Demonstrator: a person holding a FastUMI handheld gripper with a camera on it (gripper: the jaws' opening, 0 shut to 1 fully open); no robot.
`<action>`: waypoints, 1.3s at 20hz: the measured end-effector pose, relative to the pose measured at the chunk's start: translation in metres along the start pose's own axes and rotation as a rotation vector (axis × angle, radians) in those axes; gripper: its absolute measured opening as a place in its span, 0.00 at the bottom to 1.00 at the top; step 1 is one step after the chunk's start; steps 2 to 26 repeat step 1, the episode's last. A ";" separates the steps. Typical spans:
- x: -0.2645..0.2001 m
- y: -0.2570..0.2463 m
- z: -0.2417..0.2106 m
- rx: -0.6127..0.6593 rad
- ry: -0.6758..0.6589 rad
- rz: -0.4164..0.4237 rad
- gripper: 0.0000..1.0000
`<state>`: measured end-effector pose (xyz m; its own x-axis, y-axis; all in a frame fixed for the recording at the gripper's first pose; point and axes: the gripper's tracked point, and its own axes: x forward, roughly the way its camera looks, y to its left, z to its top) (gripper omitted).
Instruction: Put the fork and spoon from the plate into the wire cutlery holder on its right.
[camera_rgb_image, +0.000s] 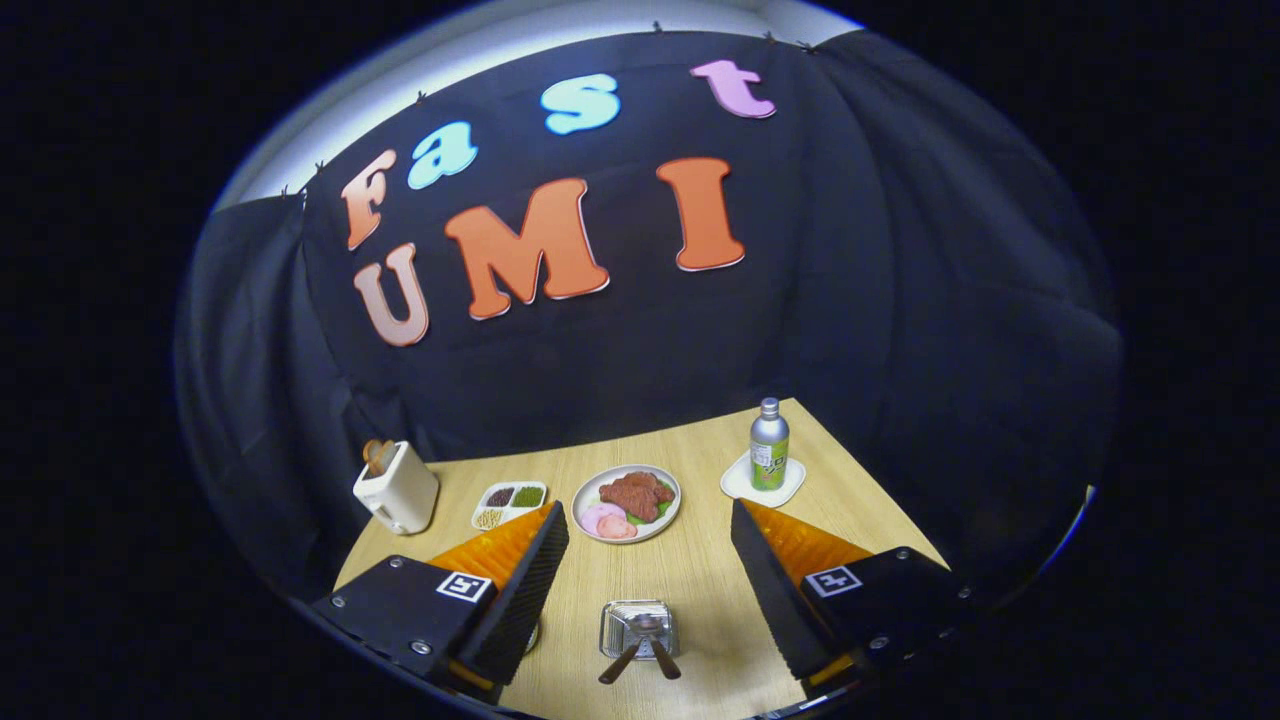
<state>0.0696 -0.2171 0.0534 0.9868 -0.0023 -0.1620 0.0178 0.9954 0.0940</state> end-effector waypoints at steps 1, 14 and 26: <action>-0.005 -0.007 0.002 0.005 -0.026 -0.012 0.98; -0.005 -0.007 0.002 0.005 -0.026 -0.012 0.98; -0.005 -0.007 0.002 0.005 -0.026 -0.012 0.98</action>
